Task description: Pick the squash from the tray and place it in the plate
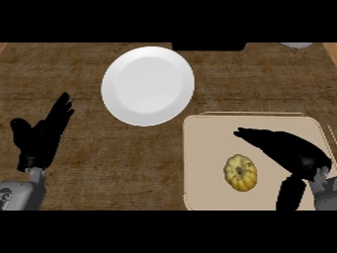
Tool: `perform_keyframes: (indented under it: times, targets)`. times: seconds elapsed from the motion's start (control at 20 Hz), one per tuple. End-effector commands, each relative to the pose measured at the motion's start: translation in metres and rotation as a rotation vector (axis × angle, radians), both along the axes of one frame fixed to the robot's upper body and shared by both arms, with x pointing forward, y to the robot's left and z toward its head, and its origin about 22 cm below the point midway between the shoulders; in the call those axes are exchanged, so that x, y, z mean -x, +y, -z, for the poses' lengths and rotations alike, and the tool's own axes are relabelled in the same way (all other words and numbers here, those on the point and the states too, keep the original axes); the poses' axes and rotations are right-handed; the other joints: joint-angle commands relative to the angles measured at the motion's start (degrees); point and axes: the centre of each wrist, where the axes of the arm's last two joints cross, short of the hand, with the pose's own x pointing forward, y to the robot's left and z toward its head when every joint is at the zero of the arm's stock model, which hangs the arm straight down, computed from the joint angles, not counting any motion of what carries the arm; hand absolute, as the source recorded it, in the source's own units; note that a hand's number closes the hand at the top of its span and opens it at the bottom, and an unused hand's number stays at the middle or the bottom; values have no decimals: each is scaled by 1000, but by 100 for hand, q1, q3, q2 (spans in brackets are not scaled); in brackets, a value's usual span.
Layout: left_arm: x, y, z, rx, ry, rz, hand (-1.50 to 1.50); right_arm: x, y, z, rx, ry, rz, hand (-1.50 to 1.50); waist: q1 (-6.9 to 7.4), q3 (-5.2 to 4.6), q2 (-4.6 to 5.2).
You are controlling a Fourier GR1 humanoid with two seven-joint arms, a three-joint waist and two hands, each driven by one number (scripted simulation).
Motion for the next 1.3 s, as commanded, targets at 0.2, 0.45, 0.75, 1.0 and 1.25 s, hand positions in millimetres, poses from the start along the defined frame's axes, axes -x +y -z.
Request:
perform_keyframes:
  times: [0.2, 0.45, 0.75, 1.0, 1.25]
  targets:
    - [-2, 5, -9, -1, -17, 9, 0, -23, 31, 22, 76, 5, 5, -150, 25, 1, 6]
    - [-5, -4, 3, -14, -9, -18, 0, -13, 20, 48, 83, 7, -16, -150, -10, 0, 3]
    - [-8, 12, -24, -8, -3, -4, 0, -21, 29, 40, 137, 72, -66, -150, 4, 0, -2]
    - [-1, 28, 0, -5, -6, -11, 0, 3, 35, 42, 113, 95, -195, 150, -21, -2, -7]
    - [-13, 20, -15, -8, -10, -3, 0, -2, 46, 51, 69, 90, -172, 150, -15, -1, 0]
